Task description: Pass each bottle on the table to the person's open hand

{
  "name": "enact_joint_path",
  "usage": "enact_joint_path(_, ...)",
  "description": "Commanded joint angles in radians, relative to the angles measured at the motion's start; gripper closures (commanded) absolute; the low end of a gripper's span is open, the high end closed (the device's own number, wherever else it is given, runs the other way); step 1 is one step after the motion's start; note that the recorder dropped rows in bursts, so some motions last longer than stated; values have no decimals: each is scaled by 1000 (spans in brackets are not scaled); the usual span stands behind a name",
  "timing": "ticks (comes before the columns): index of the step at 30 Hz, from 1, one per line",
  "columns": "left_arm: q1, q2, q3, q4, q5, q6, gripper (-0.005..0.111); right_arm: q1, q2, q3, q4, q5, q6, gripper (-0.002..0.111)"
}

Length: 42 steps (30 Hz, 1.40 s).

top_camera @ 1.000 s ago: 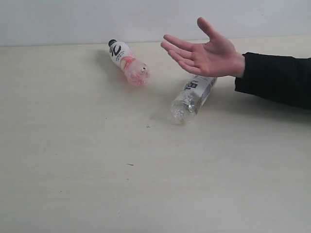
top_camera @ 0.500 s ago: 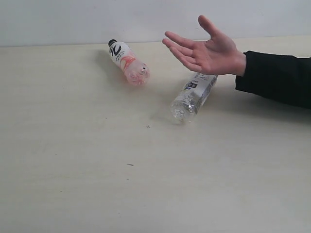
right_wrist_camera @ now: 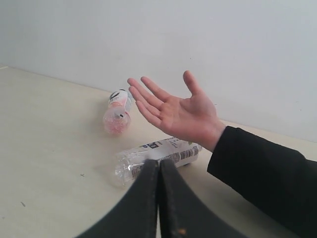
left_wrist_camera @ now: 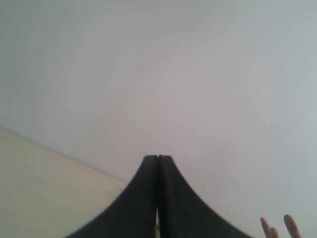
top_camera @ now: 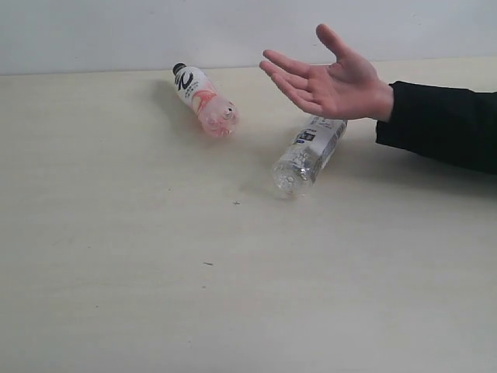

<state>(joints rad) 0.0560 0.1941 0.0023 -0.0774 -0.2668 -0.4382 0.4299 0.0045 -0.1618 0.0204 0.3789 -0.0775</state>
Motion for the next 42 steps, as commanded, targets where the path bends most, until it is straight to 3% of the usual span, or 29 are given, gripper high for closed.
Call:
enact_joint_path(1,-7,114,-11,-4,-23,-15,107,1,-5,5,4,-8,-1,108)
enact_joint_path(7,-8,277,-81,65,-27,-88,107,1,-5,5,6,-8,-1,108)
enact_joint_path(15,-11,527,-234,594,-162,-547,107,1,-5,5,6,-8,-1,108)
enact_joint_path(23,-11,800,-425,779,-160,-680,107,1,-5,5,6,-8,-1,108)
enact_joint_path(34,-11,1009,-540,926,-122,-726,106,1,-5,5,6,-8,-1,108)
enact_joint_path(37,-11,1036,-565,1004,-122,-726,97,1,-5,5,6,-8,-1,108)
enact_joint_path(42,-85,1109,-639,1186,-122,-825,64,1,-5,5,6,-8,-1,108)
